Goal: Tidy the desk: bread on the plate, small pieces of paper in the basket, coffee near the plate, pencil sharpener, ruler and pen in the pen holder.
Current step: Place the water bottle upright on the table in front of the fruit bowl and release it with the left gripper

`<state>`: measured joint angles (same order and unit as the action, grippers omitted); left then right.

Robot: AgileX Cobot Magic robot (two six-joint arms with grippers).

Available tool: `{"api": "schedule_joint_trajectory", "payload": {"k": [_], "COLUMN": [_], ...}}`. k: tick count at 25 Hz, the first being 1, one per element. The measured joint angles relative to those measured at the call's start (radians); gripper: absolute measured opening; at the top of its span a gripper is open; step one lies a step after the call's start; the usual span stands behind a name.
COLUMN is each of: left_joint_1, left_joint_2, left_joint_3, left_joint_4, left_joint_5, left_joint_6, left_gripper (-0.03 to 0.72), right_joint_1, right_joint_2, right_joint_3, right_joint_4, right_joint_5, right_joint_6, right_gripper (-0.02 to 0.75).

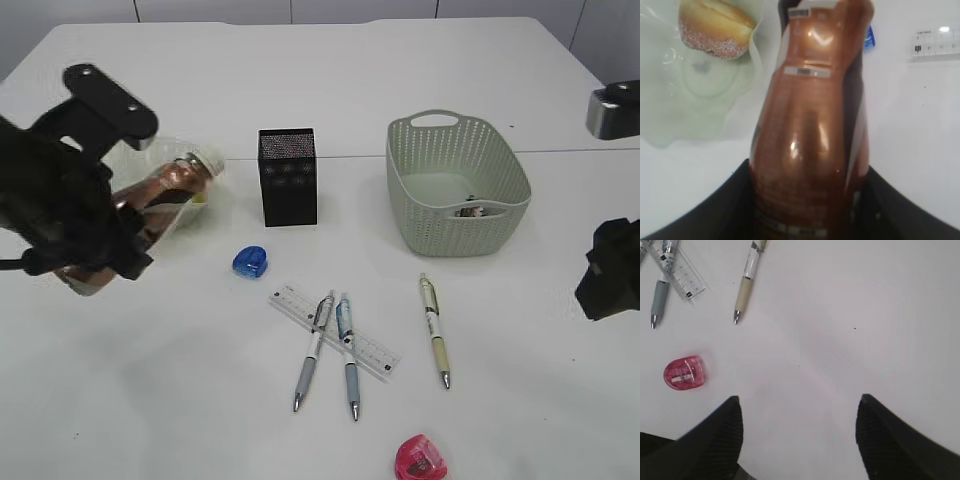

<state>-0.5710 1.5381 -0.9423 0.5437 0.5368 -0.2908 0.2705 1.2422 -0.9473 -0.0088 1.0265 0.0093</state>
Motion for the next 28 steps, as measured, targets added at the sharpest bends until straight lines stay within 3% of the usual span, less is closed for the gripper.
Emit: {"api": "schedule_joint_trajectory", "payload": {"k": [8, 15, 22, 28], "left_joint_1": [0.163, 0.201, 0.242, 0.283], "left_joint_2": [-0.157, -0.169, -0.146, -0.138], "left_joint_3": [0.231, 0.401, 0.421, 0.421], "left_joint_4": [0.006, -0.006, -0.025, -0.165], "left_joint_5": [-0.384, -0.729, -0.929, -0.994], "left_joint_6": [0.004, 0.004, 0.004, 0.004], "left_gripper": [0.389, 0.389, 0.389, 0.389], "right_joint_1": [0.000, 0.000, 0.000, 0.000], "right_joint_2": [0.000, 0.000, 0.000, 0.000], "right_joint_3": [0.000, 0.000, 0.000, 0.000], "right_joint_4": [0.023, 0.026, 0.048, 0.052], "right_joint_5": [0.007, 0.028, 0.032, 0.044], "right_joint_6": [0.000, 0.000, 0.000, 0.000], "right_gripper": [0.517, 0.517, 0.517, 0.517]}}
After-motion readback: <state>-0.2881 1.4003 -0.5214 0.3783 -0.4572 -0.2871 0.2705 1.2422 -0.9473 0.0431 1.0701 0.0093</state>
